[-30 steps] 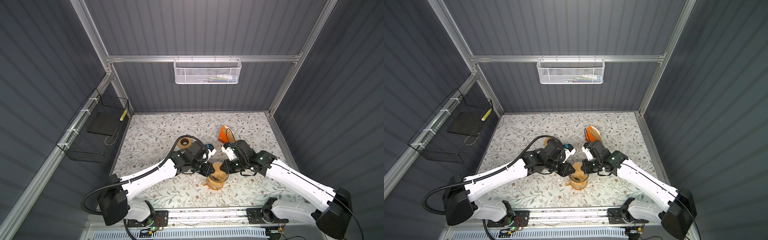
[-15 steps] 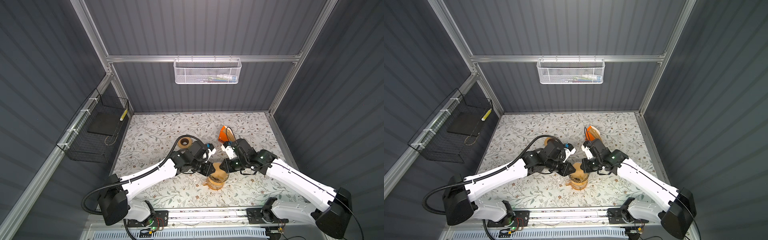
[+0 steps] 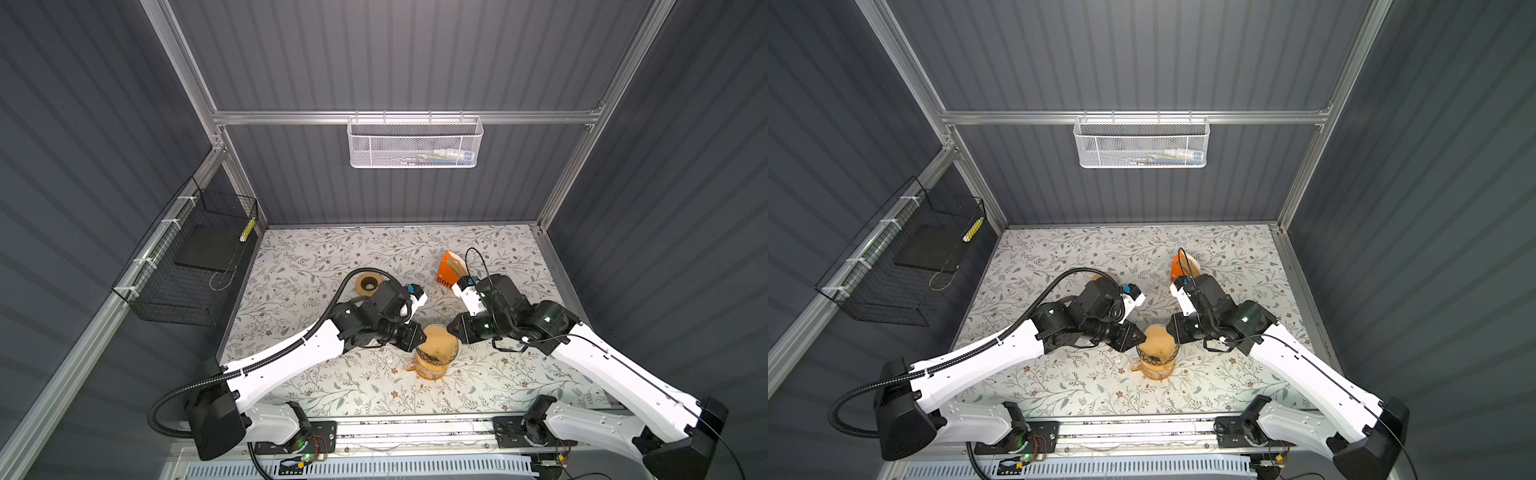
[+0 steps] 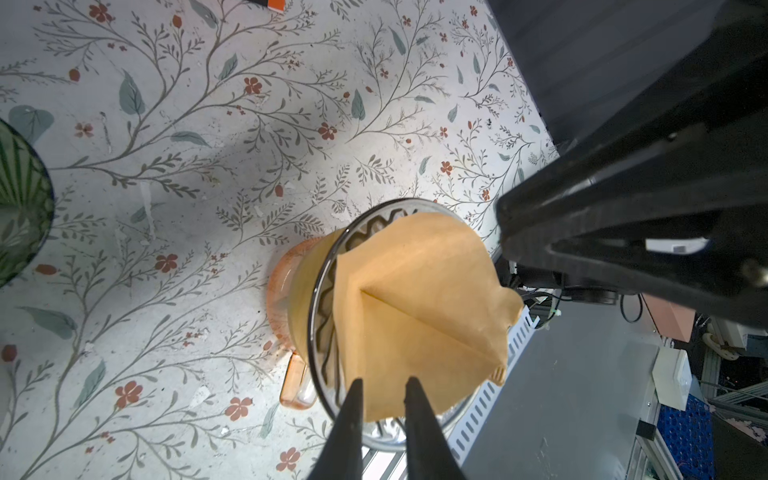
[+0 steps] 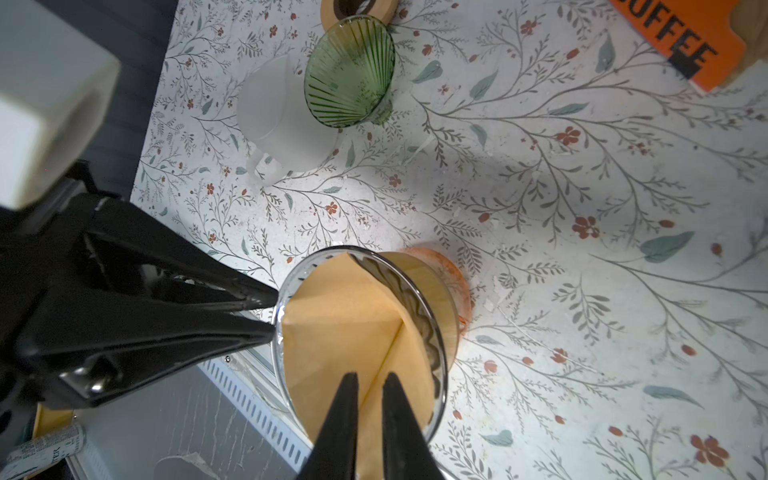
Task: Place the coffee filter in the dripper
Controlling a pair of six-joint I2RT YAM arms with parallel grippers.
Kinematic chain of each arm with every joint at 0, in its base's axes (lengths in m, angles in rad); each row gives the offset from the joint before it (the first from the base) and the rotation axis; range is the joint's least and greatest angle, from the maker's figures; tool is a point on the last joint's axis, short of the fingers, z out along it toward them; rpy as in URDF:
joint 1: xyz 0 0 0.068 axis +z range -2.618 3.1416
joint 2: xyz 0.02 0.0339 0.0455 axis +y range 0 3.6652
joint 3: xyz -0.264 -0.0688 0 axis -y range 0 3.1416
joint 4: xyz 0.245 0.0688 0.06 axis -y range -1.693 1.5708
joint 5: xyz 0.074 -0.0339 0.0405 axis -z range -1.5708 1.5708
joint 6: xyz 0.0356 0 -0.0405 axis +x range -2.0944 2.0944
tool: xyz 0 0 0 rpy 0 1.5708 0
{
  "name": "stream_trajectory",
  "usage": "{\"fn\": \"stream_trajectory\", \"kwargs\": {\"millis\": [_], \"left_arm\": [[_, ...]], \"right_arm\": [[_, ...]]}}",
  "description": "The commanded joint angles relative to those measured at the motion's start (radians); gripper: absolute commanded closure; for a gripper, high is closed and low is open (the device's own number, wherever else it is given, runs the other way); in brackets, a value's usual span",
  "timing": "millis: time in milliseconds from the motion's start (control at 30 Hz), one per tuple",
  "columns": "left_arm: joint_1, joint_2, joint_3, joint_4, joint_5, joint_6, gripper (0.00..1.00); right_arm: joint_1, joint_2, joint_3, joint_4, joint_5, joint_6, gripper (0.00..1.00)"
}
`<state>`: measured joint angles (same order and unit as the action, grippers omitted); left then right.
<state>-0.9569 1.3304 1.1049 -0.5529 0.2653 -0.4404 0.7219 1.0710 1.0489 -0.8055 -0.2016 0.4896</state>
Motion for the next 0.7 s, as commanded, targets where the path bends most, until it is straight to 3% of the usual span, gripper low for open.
{"fn": "stream_trajectory", "kwargs": {"millis": [0, 667], "left_arm": [[-0.002, 0.001, -0.002, -0.048, 0.011, -0.009, 0.80], [-0.005, 0.047, -0.023, 0.006, 0.057, -0.024, 0.80]], "right_arm": [[0.004, -0.016, -0.001, -0.056, 0.023, -0.002, 0.85], [0.011, -0.014, -0.128, 0.020, -0.068, 0.054, 0.86]]}}
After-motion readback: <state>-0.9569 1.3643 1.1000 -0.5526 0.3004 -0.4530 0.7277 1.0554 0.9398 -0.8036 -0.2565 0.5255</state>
